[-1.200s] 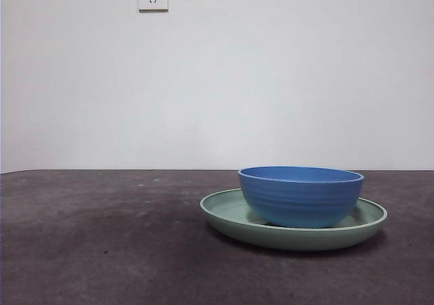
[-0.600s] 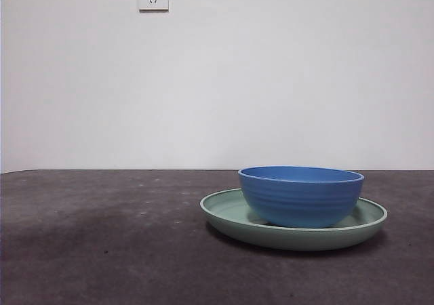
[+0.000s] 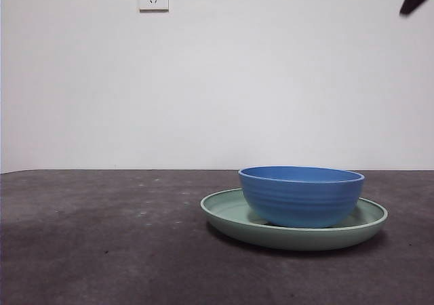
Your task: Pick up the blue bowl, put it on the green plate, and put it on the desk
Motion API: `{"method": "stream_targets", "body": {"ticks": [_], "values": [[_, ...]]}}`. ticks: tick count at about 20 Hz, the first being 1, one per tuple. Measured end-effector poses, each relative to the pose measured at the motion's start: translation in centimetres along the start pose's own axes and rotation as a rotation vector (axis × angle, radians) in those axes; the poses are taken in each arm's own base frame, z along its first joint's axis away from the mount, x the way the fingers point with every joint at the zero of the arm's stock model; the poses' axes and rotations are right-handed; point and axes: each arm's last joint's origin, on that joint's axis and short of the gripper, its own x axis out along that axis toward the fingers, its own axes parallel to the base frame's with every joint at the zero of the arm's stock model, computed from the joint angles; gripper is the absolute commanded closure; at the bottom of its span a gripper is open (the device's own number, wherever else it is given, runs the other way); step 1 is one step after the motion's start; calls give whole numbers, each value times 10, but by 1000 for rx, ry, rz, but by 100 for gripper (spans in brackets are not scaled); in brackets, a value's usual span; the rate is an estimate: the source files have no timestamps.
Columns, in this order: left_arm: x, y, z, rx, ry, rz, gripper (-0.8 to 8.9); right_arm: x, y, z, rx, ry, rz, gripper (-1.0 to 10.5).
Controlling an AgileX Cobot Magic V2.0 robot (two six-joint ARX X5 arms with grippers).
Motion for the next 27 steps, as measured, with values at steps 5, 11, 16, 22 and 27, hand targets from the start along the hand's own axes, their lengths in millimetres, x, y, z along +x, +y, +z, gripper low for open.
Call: {"method": "stream_targets", "body": {"ticks": [5, 11, 16, 22, 27], "values": [[-6, 0, -5, 27, 8, 3, 224, 22, -15, 11, 49, 80, -95, 338], [-6, 0, -7, 33, 28, 3, 224, 48, -32, 24, 68, 134, -169, 341], [-6, 1, -8, 32, 37, 3, 226, 74, -41, 32, 55, 173, -184, 444], [-6, 1, -8, 29, 40, 3, 229, 103, -48, 36, 33, 237, -213, 527], [-6, 1, -12, 25, 86, 7, 230, 128, -52, 33, 21, 310, -241, 528]]}}
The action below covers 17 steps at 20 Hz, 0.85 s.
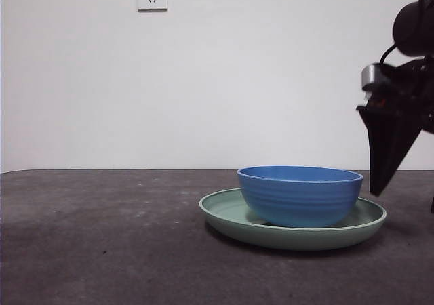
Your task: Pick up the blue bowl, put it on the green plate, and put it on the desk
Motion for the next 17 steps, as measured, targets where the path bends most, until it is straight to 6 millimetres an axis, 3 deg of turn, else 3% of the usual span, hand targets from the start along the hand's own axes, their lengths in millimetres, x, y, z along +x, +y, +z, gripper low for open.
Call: {"method": "stream_targets", "body": {"ticks": [14, 17], "values": [[0, 0, -4, 23, 39, 0, 229, 18, 4, 12, 15, -52, -27, 579], [0, 0, -4, 31, 39, -1, 229, 28, 1, 14, 40, -27, -27, 673]]}}
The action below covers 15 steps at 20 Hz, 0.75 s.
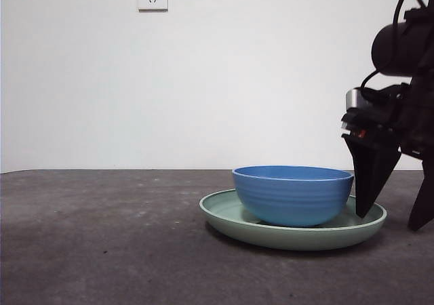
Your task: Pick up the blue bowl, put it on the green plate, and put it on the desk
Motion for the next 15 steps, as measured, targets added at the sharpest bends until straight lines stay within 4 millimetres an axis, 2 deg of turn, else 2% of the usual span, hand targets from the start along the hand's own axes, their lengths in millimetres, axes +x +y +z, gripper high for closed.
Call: {"method": "stream_targets", "body": {"ticks": [4, 15], "values": [[0, 0, 0, 6, 0, 0, 229, 1, 1, 5, 13, -42, 13, 819], [0, 0, 1, 10, -7, 0, 229, 0, 3, 8, 77, -70, 66, 820]]}}
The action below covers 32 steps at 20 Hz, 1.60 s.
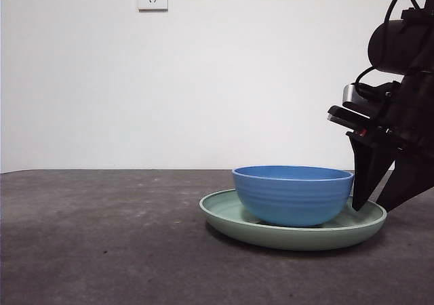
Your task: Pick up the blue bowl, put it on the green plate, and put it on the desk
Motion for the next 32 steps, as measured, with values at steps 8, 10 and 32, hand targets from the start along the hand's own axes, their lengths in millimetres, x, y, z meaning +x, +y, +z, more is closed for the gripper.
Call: {"method": "stream_targets", "body": {"ticks": [8, 10, 32], "values": [[0, 0, 0, 0, 0, 0, 229, 1, -1, -2, 41, 25, -8, 890], [0, 0, 0, 0, 0, 0, 229, 5, -3, -4, 56, 51, -13, 890], [0, 0, 0, -1, 0, 0, 229, -7, 43, 16, 23, 78, 112, 937]]}}
